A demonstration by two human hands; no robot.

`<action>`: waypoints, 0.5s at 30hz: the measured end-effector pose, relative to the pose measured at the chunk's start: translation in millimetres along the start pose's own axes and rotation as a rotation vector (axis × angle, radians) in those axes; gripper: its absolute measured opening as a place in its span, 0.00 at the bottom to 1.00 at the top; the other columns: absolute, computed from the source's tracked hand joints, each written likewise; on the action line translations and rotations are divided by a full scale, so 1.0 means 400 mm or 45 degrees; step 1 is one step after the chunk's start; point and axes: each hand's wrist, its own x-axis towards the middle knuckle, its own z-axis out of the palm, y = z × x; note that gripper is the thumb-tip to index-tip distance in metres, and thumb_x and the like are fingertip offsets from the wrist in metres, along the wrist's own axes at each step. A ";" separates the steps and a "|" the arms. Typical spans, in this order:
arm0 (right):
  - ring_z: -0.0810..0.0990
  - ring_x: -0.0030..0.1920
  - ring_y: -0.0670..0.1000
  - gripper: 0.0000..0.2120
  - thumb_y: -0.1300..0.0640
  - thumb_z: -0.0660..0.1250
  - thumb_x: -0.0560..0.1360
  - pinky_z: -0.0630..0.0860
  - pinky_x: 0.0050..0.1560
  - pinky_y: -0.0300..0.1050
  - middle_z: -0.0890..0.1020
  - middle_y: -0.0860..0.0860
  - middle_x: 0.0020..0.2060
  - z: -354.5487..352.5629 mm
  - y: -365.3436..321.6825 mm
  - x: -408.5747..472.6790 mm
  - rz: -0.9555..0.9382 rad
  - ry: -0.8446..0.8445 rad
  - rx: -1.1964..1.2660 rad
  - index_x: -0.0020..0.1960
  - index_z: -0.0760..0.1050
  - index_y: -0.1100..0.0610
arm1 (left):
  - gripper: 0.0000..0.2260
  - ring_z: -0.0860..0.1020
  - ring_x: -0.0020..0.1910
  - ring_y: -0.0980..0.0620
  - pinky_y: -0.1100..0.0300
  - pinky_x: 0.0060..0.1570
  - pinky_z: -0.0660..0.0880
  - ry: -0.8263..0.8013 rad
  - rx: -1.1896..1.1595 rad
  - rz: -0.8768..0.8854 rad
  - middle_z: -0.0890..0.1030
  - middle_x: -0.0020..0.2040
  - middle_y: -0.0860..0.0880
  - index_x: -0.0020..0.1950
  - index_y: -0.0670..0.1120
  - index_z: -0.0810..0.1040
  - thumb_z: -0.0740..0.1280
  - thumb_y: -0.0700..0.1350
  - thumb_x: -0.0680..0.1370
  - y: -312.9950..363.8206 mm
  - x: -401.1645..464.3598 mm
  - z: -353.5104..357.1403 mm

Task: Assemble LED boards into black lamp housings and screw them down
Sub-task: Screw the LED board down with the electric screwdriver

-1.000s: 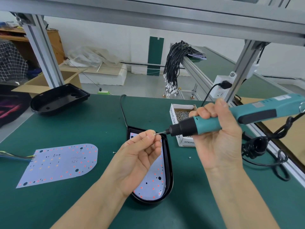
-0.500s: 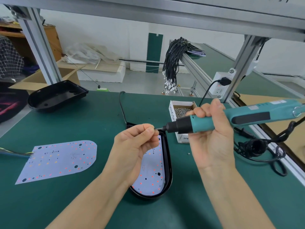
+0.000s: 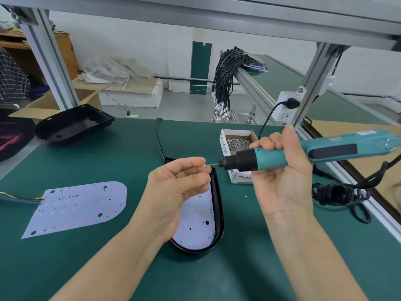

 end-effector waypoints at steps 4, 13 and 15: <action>0.72 0.31 0.45 0.10 0.58 0.67 0.72 0.74 0.43 0.40 0.69 0.46 0.29 -0.007 -0.007 -0.005 0.036 -0.001 -0.015 0.35 0.68 0.54 | 0.23 0.79 0.34 0.55 0.63 0.32 0.77 0.014 0.185 0.052 0.85 0.46 0.49 0.55 0.47 0.81 0.75 0.35 0.61 0.025 -0.005 -0.020; 0.71 0.30 0.46 0.11 0.57 0.71 0.67 0.75 0.41 0.39 0.69 0.46 0.30 -0.086 0.012 -0.063 0.230 -0.093 -0.239 0.35 0.68 0.51 | 0.47 0.74 0.58 0.48 0.51 0.59 0.71 0.271 1.429 -0.204 0.74 0.60 0.50 0.75 0.50 0.59 0.74 0.64 0.61 -0.015 0.028 -0.132; 0.71 0.30 0.46 0.12 0.56 0.73 0.65 0.75 0.41 0.40 0.70 0.46 0.29 -0.097 0.026 -0.078 0.276 -0.104 -0.287 0.35 0.68 0.52 | 0.46 0.77 0.53 0.49 0.53 0.53 0.75 0.210 1.429 -0.305 0.79 0.54 0.51 0.72 0.48 0.61 0.72 0.62 0.57 -0.033 0.029 -0.129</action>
